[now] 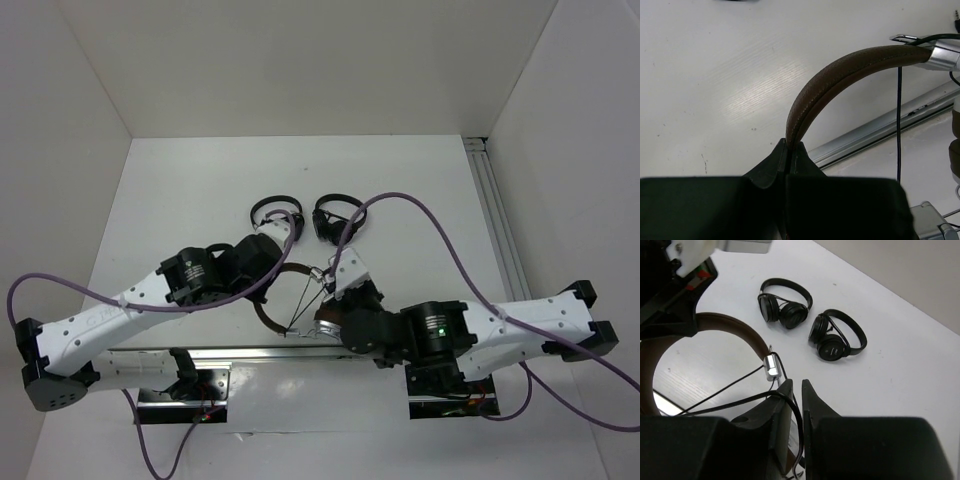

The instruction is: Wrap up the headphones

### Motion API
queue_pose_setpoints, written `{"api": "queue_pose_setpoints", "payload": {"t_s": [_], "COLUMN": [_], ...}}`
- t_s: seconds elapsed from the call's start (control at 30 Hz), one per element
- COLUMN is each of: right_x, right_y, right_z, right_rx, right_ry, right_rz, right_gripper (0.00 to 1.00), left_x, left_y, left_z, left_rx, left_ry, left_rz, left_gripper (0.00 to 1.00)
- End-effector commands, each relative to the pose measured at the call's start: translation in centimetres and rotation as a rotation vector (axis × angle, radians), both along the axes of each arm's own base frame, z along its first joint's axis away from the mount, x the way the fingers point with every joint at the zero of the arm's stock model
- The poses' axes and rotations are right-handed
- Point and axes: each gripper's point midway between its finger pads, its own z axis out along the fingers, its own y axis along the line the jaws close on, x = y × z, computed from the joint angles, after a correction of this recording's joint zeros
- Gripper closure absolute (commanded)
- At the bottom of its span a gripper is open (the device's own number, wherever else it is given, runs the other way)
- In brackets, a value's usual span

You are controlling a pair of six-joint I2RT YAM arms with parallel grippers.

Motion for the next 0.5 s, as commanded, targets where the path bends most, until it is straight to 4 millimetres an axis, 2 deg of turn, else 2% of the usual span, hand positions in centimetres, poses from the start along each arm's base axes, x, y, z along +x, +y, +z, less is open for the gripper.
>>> {"api": "queue_pose_setpoints", "payload": {"t_s": [0.0,0.1,0.17,0.27,0.47], "right_x": [1.2,2.8,3.5,5.9,9.0], "right_y": [-2.1,-2.7,-2.4,-3.4,-3.3], "right_z": [4.8,5.6,5.4,5.2,3.1], "right_rx": [0.219,0.244,0.236,0.229,0.238], "right_ry": [-0.039,-0.043,-0.031,-0.025,0.004], "right_rz": [-0.054,-0.053,-0.028,-0.066,-0.041], "right_gripper": [0.79,0.79,0.79,0.79,0.79], "left_x": [-0.7,-1.5,-1.5,-1.8,-2.5], "left_y": [0.9,0.5,0.2,0.2,-0.4], "left_z": [0.4,0.4,0.5,0.9,2.3], "left_rx": [0.003,-0.011,-0.018,-0.043,-0.095], "left_ry": [0.003,0.022,0.022,0.024,0.020], "left_rz": [-0.002,-0.053,-0.066,-0.077,-0.131], "left_gripper": [1.00,1.00,1.00,1.00,1.00]}}
